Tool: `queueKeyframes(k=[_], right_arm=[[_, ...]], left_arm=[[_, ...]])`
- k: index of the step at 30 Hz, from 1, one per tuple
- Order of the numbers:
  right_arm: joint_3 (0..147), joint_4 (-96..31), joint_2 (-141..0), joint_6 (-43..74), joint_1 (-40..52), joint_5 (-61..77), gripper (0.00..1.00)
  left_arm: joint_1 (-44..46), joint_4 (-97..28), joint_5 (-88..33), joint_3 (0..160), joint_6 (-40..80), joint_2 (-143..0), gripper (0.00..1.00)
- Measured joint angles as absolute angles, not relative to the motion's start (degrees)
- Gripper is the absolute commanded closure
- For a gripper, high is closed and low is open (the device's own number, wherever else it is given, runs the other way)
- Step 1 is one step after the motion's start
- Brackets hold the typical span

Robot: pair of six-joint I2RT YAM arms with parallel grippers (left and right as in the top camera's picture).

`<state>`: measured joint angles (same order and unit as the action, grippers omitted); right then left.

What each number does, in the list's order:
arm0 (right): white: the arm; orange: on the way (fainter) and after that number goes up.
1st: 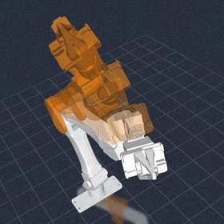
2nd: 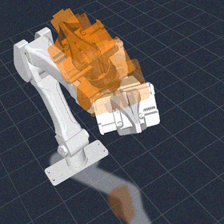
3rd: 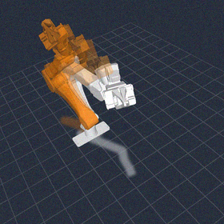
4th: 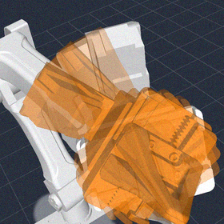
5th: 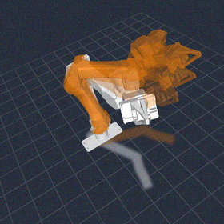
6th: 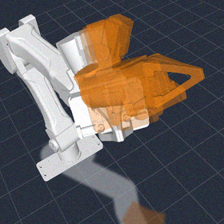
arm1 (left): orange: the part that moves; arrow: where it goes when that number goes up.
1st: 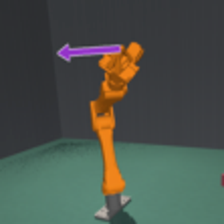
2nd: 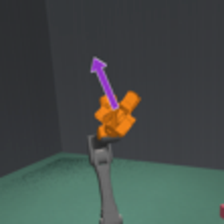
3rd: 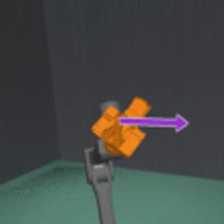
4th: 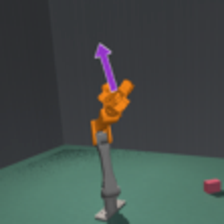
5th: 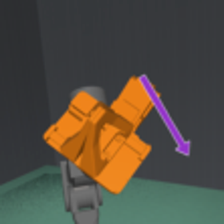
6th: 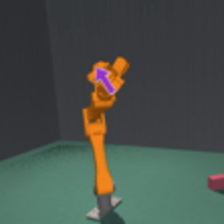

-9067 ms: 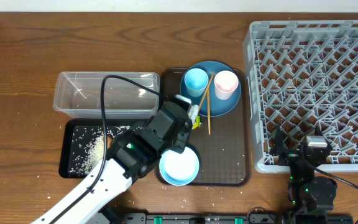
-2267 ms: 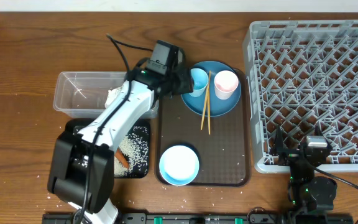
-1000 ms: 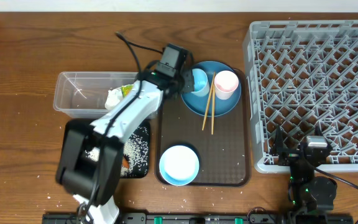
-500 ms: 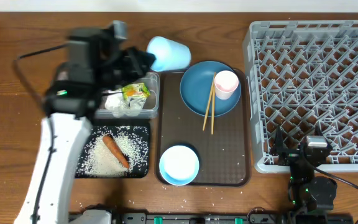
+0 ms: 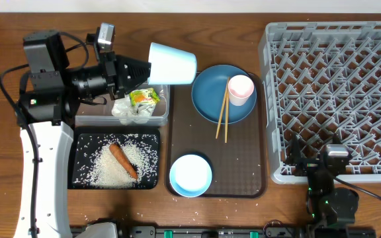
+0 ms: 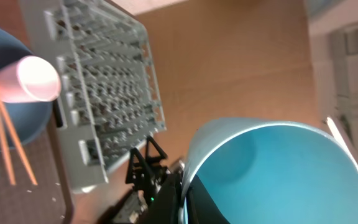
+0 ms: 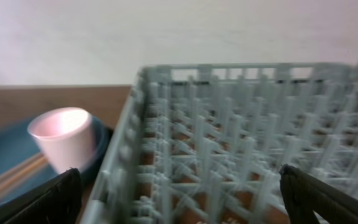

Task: Sort waste into correct bins and load items into the dishwasher rack
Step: 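Lift the light-blue cup and tip it over the clear bin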

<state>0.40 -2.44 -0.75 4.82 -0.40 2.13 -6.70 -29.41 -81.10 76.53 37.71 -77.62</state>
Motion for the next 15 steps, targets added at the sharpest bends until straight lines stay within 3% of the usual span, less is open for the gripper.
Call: queueKeyframes(k=[8, 15], right_arm=[[3.0, 2.3, -1.0, 24.2, -0.4, 26.2, 0.01], [20.4, 3.0, -9.0, 40.4, -0.4, 45.3, 0.01]], left_arm=[[-6.7, -29.4, -85.4, 76.5, 37.7, -77.6, 0.94], [-6.3, -29.5, -85.8, 76.5, 37.7, -77.6, 0.94]])
